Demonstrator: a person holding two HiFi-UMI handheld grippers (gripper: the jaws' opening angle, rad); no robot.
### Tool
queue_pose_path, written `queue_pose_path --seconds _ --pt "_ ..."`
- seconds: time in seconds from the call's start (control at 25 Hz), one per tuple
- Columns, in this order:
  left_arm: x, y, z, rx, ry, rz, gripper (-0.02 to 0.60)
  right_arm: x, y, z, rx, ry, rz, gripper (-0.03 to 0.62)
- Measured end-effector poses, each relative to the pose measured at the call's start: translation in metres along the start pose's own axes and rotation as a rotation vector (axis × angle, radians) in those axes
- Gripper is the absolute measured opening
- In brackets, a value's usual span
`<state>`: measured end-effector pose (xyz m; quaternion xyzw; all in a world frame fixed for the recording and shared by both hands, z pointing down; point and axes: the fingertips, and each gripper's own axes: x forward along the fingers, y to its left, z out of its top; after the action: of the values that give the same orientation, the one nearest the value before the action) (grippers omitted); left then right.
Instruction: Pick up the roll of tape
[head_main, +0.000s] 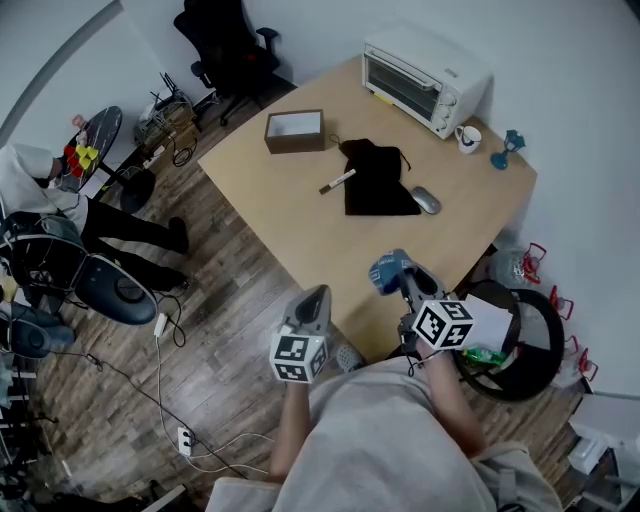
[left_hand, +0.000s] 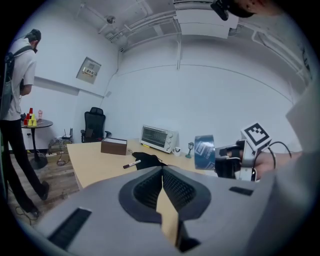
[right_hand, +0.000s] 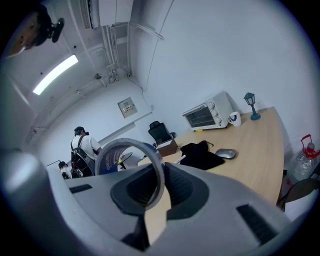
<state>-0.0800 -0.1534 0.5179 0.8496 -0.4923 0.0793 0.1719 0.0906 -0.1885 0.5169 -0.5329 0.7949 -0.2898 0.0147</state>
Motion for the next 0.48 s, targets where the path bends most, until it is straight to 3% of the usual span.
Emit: queue_pose_path --seconds 0.48 --pt "0.0019 -0.0071 0.0011 0.009 -0.005 -0.030 0.006 -0.0016 -0.0027 -0.0065 0.025 0.004 0.002 0.046"
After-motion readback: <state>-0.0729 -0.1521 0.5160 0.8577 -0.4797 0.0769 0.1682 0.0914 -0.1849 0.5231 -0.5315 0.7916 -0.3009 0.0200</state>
